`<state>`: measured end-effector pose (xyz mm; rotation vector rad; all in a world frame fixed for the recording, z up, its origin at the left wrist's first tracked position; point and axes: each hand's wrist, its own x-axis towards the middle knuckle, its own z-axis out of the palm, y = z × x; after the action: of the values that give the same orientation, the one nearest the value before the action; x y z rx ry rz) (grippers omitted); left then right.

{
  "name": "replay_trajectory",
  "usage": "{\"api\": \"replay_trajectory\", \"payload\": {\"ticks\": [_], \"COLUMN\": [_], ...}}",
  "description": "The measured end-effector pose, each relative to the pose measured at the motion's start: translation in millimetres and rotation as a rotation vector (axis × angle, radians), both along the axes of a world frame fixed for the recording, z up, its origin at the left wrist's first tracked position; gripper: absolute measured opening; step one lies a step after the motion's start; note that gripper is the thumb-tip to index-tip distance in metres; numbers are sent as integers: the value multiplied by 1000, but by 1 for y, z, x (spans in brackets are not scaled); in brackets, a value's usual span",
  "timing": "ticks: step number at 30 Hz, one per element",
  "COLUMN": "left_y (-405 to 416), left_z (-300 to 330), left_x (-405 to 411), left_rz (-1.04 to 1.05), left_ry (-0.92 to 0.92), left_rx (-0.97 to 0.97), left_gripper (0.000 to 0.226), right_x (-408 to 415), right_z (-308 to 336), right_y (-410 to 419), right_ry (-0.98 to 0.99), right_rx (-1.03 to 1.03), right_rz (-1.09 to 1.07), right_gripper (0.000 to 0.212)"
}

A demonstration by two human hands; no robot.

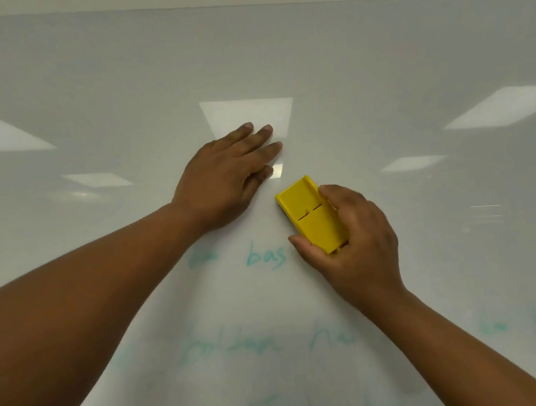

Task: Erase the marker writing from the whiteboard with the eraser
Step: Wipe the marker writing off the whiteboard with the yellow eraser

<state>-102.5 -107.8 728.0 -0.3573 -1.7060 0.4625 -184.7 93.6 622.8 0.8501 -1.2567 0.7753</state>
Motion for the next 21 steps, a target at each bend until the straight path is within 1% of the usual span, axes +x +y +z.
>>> {"api": "replay_trajectory", "payload": {"ticks": [2,6,7,8,11,12,13,15,16,17,18,20,21], "left_y": [-3,-11,-14,-17,-23,-25,-28,-33,-37,-42,-45,-52,-55], "left_z": [2,1,0,0,0,0,0,1,2,2,2,2,1], "left_x": [5,13,14,16,18,18,19,19,21,22,23,26,27], "left_rz": [23,50,46,40,3,-10,-18,-18,-17,-16,-13,-18,-24], "left_ry": [-35,-97,-106,-116,-147,-161,-176,-196,-203,-205,-200,-187,-185], "left_rx": [-16,-50,-57,-62,-66,-66,-68,-85,-102,-122,-144,-174,-183], "left_gripper": [44,46,46,46,47,47,47,47,47,47,47,47,46], "right_x": [3,10,11,10,11,12,14,14,13,13,14,20,24], "right_z": [3,-14,-13,-8,3,-3,-13,-35,-37,-30,-20,-2,-1], "right_y": [-6,-17,-14,-11,-8,-12,-20,-29,-29,-28,-26,-31,-39], "right_ry": [0,204,232,222,103,101,137,259,295,289,247,129,106], "right_rx": [36,378,422,420,257,242,272,423,461,442,368,154,109], "right_rz": [-41,-126,-145,-161,-150,-153,-165,-188,-202,-214,-214,-205,-218], "right_gripper": [59,40,38,38,38,38,36,30,29,29,30,31,31]}}
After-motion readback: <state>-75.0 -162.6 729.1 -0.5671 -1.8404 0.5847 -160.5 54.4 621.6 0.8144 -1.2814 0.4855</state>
